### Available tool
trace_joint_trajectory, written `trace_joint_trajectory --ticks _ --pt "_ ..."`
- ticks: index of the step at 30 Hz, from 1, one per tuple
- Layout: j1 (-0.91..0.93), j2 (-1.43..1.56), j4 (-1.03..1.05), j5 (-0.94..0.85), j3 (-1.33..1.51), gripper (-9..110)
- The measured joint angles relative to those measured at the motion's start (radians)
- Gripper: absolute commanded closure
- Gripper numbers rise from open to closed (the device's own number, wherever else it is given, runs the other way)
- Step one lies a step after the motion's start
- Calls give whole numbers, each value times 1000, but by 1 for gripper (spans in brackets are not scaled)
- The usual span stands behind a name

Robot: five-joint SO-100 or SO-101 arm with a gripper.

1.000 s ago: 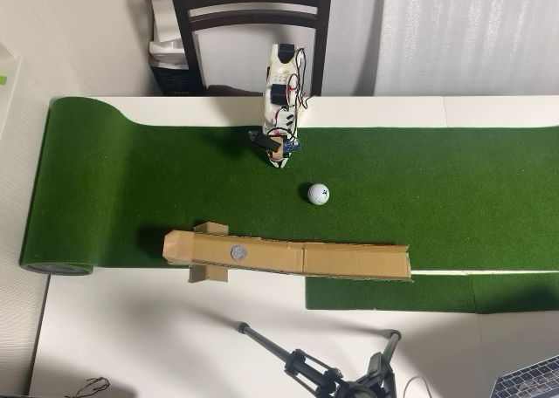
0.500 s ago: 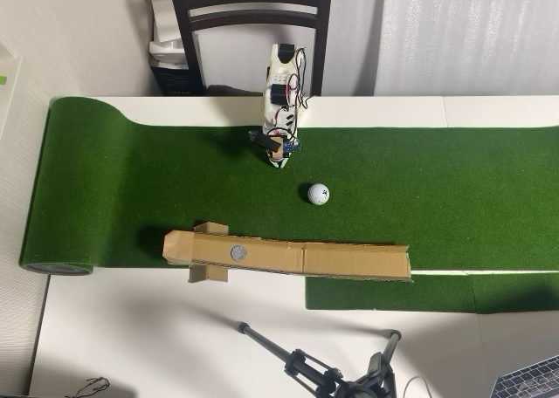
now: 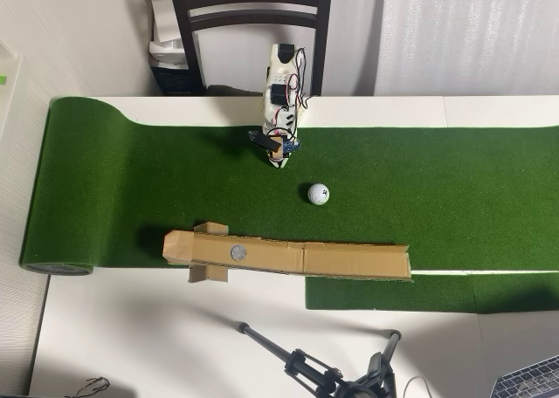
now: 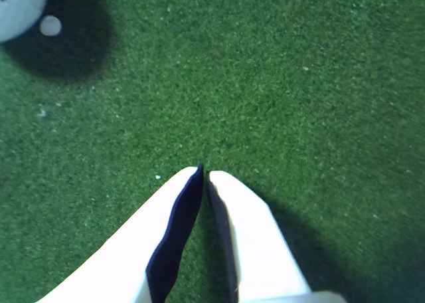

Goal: Pick up the golf ball and place it on the gray mark at the back.

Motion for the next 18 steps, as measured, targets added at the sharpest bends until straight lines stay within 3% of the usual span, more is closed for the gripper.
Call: trace_joint_trajectory --ticks 8,18 --pt "-35 -15 3 -43 -106 69" --pt "-147 -15 -11 -92 -204 67"
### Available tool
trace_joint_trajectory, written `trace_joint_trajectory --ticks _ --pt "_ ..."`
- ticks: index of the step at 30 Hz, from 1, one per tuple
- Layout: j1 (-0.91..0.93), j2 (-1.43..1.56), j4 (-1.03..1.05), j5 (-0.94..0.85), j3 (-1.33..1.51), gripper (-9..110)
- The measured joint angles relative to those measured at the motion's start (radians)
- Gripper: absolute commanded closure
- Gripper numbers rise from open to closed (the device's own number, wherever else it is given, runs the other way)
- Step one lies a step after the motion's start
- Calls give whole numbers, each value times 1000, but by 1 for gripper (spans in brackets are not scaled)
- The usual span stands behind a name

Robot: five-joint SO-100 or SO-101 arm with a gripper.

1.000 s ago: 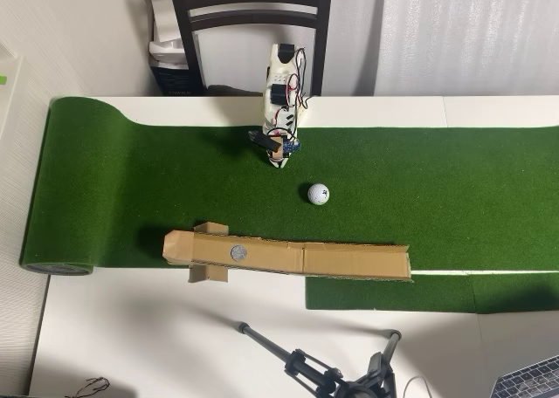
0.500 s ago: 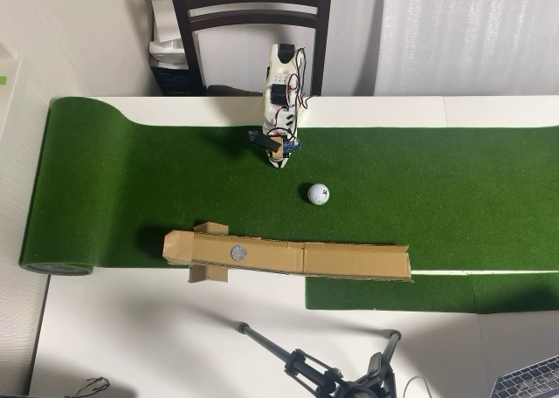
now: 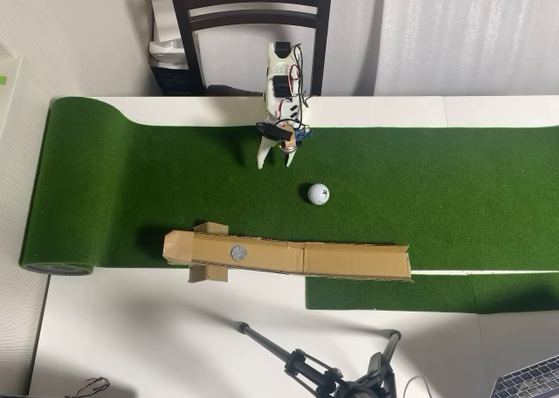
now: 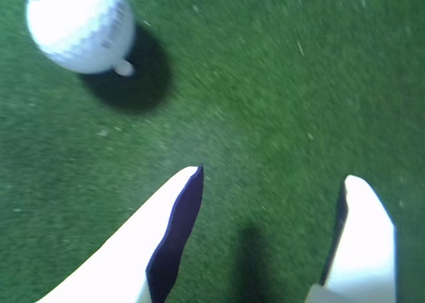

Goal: Pick up the golf ball and place it on the gray mark at the back.

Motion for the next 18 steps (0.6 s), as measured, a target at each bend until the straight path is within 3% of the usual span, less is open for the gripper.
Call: trace_joint_trajectory --ticks 13,18 --pt "-58 0 0 138 -170 67" --pt "-57 -187 0 160 -273 67"
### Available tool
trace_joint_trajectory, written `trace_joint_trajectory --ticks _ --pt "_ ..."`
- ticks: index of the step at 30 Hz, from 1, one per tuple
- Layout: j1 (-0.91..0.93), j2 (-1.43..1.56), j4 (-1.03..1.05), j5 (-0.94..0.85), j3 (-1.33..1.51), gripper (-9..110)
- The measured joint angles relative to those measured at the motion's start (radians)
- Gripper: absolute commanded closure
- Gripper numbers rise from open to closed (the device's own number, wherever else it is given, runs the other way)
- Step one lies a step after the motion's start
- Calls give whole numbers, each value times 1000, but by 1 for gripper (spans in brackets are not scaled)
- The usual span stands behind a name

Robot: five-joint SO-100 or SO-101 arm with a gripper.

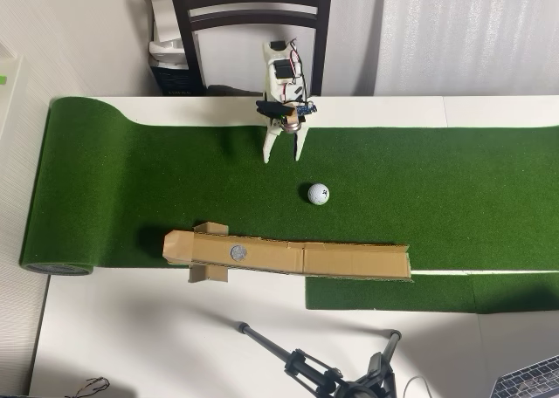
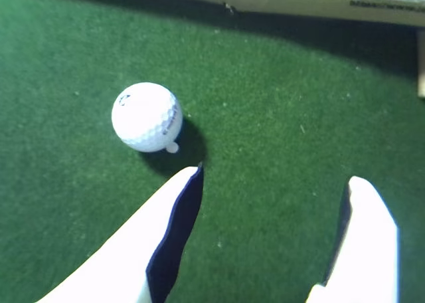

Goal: Pick up the golf ball and place it on the gray mark at the back.

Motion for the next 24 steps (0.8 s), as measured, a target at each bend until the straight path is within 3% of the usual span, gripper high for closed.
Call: trace_joint_trajectory --ticks 12,18,24 --pt "-209 -703 0 2 -423 66" --pt "-281 -857 0 2 -543 50" --pt "-285 -934 0 2 -601 44"
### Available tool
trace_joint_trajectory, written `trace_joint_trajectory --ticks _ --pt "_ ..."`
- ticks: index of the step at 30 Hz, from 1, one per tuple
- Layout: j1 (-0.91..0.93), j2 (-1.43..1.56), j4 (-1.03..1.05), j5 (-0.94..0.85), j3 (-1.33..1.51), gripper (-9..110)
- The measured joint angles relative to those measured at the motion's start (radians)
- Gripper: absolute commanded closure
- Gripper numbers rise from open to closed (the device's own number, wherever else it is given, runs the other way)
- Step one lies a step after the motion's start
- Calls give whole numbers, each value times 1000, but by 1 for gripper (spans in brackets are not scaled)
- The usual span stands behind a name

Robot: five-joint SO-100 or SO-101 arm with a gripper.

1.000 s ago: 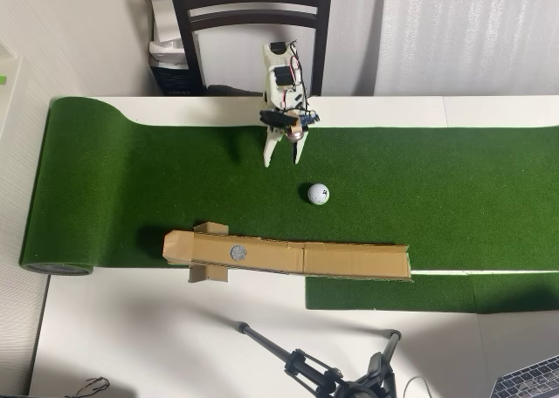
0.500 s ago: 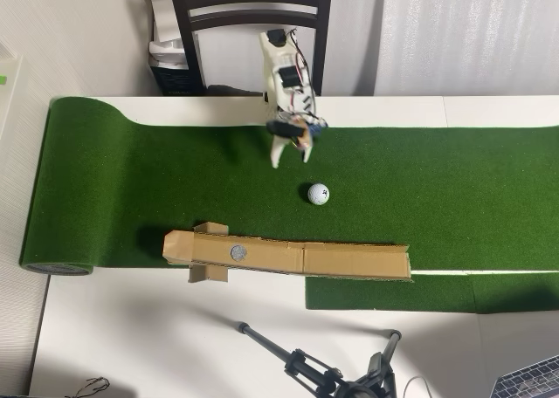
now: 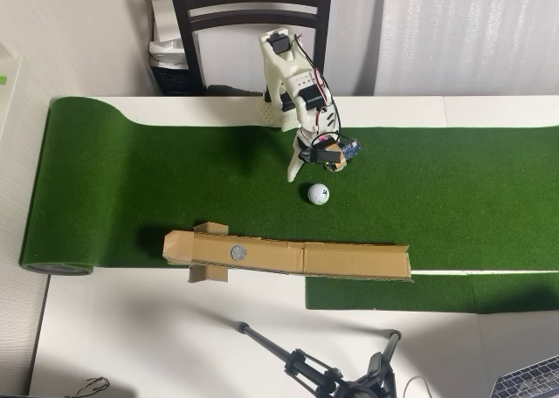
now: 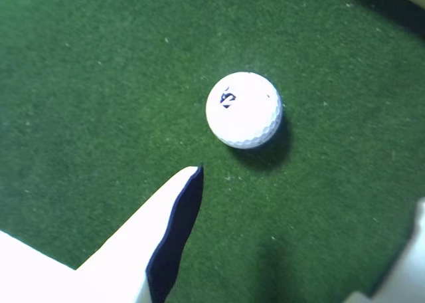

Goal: Pick up the golf ball and place it on the gray mark at the back.

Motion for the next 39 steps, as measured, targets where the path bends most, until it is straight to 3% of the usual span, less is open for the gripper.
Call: trace_joint_trajectory --ticks 17,39 --pt "-126 -351 -86 20 -146 44" --pt "-84 -393 -101 89 -150 44"
